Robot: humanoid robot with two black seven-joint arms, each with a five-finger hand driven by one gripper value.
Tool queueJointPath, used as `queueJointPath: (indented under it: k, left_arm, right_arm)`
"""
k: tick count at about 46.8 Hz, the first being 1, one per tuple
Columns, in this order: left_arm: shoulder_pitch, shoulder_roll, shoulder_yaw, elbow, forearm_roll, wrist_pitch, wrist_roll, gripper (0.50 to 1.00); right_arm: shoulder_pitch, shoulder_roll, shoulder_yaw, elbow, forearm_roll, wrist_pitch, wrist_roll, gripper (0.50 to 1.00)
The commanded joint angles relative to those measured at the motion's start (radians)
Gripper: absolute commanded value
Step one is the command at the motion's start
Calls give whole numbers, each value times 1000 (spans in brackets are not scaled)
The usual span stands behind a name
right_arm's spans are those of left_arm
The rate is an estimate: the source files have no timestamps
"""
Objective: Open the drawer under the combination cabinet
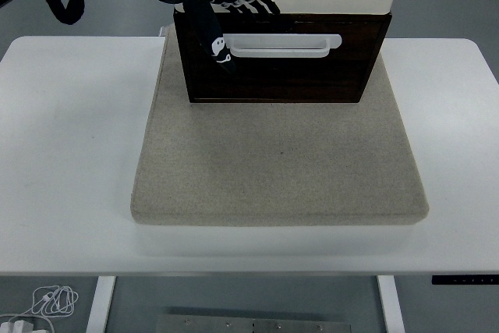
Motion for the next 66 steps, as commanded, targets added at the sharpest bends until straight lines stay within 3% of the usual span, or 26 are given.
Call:
queueJointPath:
  k: [1, 37, 66]
  left_arm:
    - [0, -16, 6, 10, -3, 8, 14, 1000]
    - [12, -134, 63, 40, -14, 175, 40, 1000]
    - [26, -166, 92, 74, -13, 193, 42, 1000]
  right_arm:
    - [0, 0, 0, 0, 0, 0, 0, 926]
    - [0, 0, 0, 0, 0, 0, 0, 926]
    - [0, 0, 0, 0, 0, 0, 0, 926]
